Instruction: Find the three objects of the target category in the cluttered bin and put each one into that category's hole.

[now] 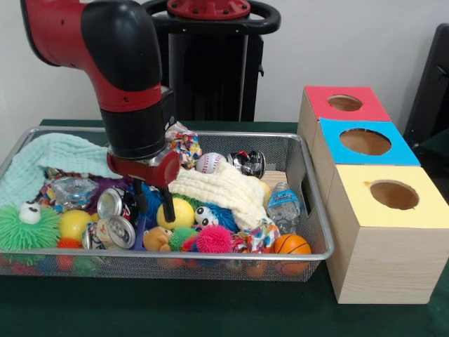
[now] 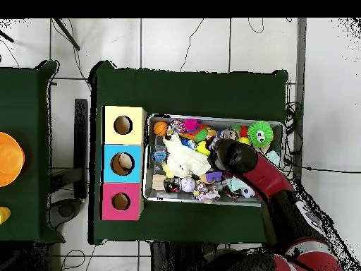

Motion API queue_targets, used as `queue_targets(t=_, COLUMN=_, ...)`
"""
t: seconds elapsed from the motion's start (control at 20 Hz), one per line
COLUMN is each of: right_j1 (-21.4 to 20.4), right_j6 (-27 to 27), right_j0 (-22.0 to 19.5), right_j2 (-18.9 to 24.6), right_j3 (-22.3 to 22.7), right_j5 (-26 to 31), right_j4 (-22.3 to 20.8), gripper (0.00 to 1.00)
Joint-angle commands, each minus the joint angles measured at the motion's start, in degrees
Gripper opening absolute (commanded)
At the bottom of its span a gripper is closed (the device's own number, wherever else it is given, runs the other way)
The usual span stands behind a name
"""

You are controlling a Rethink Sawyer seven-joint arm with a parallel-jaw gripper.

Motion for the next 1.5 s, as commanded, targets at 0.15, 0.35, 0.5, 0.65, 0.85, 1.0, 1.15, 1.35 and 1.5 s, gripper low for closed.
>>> queue_targets(t=0.15, right_j1=1.09, right_j6=5.79, right_j0=-1.09, right_j2=3.23, right_j3=5.95, right_j5=10.3, right_j4=-0.09, gripper=1.0)
queue_targets(t=0.35, right_j1=0.95, right_j6=5.46, right_j0=-1.74, right_j2=3.71, right_j3=6.14, right_j5=10.66, right_j4=-0.11, gripper=1.0)
queue_targets(t=0.5, right_j1=1.46, right_j6=5.35, right_j0=-1.78, right_j2=3.7, right_j3=6.02, right_j5=10.31, right_j4=-0.32, gripper=1.0)
queue_targets(t=0.65, right_j1=2.19, right_j6=5.15, right_j0=-2.3, right_j2=4.41, right_j3=6.25, right_j5=8.42, right_j4=-0.42, gripper=1.0)
queue_targets(t=0.85, right_j1=4.63, right_j6=5.3, right_j0=-3.0, right_j2=5.8, right_j3=6.33, right_j5=2.2, right_j4=-1.02, gripper=1.0)
queue_targets(t=1.0, right_j1=7.02, right_j6=5.08, right_j0=-3.55, right_j2=6.81, right_j3=5.97, right_j5=-2.85, right_j4=-2.3, gripper=1.0)
queue_targets(t=1.15, right_j1=8.15, right_j6=5.34, right_j0=-4.44, right_j2=7.8, right_j3=6.31, right_j5=-7.89, right_j4=-3.72, gripper=1.0)
queue_targets(t=1.35, right_j1=9.32, right_j6=6.51, right_j0=-4.56, right_j2=8.04, right_j3=6.16, right_j5=-13.81, right_j4=-5.51, gripper=1.0)
queue_targets(t=1.5, right_j1=10.41, right_j6=7.03, right_j0=-4.65, right_j2=8.3, right_j3=5.88, right_j5=-16.86, right_j4=-6.58, gripper=1.0)
